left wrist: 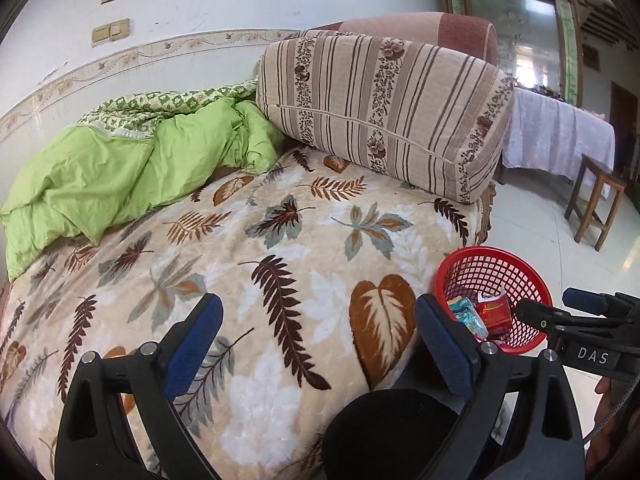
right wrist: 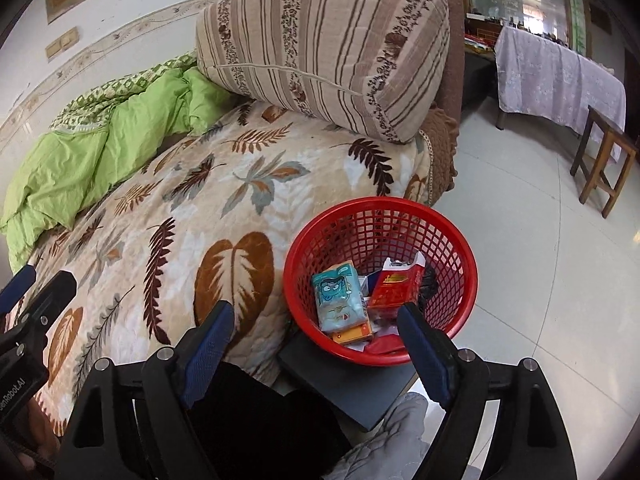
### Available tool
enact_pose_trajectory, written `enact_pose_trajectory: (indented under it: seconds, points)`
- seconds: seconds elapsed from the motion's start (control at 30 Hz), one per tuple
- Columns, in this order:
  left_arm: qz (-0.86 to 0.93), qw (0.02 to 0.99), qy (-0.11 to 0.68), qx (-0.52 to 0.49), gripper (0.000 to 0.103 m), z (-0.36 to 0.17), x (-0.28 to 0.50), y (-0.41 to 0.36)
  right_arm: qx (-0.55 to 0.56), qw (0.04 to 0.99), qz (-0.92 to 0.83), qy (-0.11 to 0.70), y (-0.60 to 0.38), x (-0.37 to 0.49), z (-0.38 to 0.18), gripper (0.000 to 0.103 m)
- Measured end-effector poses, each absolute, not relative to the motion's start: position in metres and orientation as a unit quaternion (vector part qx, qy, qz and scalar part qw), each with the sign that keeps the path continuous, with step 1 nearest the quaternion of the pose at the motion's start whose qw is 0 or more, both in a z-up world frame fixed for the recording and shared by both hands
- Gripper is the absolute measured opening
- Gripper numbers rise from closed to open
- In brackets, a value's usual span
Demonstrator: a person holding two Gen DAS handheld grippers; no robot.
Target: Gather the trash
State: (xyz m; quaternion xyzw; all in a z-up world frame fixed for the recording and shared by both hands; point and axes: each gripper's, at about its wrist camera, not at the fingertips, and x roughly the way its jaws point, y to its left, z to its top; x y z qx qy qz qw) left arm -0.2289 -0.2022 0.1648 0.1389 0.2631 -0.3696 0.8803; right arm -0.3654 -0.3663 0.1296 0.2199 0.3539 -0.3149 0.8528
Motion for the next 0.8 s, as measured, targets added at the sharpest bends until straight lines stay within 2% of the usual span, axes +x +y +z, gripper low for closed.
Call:
enact_pose_trajectory:
  seconds: [0.8]
  points:
    - [-0.365, 0.880, 0.270, 0.141, 0.096, 0.1598, -0.2267, -0.2027, 0.222, 0.848, -0.320, 0.358, -0.3655, -0.3614, 0.1275, 0.086]
